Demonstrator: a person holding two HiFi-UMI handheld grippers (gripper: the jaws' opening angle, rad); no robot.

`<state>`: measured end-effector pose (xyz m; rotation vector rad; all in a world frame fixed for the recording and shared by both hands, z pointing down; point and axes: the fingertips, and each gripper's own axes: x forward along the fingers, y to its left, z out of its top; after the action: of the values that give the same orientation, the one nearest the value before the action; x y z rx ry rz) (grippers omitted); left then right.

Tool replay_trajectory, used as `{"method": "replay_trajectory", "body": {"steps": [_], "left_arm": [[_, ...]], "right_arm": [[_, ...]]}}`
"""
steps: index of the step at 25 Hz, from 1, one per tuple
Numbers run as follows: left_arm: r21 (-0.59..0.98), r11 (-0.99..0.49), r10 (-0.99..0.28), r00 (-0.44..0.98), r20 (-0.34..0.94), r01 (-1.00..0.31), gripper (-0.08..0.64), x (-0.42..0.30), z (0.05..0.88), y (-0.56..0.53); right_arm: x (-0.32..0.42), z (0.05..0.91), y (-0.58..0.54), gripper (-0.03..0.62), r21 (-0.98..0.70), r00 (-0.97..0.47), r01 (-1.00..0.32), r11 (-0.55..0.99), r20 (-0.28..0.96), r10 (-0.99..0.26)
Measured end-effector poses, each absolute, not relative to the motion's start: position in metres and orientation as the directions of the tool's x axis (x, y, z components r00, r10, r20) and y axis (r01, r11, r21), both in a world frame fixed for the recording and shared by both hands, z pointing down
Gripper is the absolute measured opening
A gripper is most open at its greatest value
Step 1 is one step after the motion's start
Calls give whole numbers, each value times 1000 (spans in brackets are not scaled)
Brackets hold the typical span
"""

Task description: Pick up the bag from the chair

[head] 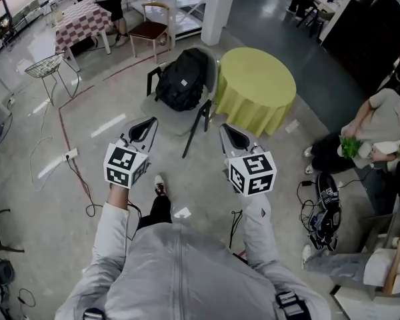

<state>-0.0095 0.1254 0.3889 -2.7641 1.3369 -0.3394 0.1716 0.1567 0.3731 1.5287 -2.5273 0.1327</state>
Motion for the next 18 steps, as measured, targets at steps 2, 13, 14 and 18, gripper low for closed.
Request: {"method": "replay_trajectory", "body": {"steps": [2, 13, 14, 18], "left_arm": [[-141, -629, -776, 607, 174, -764, 6, -10, 394, 105], [-119, -670, -741, 651, 164, -733, 6, -20, 387, -54], [-119, -678, -734, 659, 165, -726, 6, -19, 387, -67], [-116, -706, -707, 685, 174, -699, 6, -18, 390, -114]], "right_arm": [[170, 377, 138, 11, 26, -446, -887, 461, 208, -870], [163, 360, -2, 11, 51, -365, -923, 382, 200, -909], [163, 360, -14, 11, 50, -356, -927, 373, 201, -913], [157, 362, -58, 11, 47, -333, -936, 349, 206, -920]]}}
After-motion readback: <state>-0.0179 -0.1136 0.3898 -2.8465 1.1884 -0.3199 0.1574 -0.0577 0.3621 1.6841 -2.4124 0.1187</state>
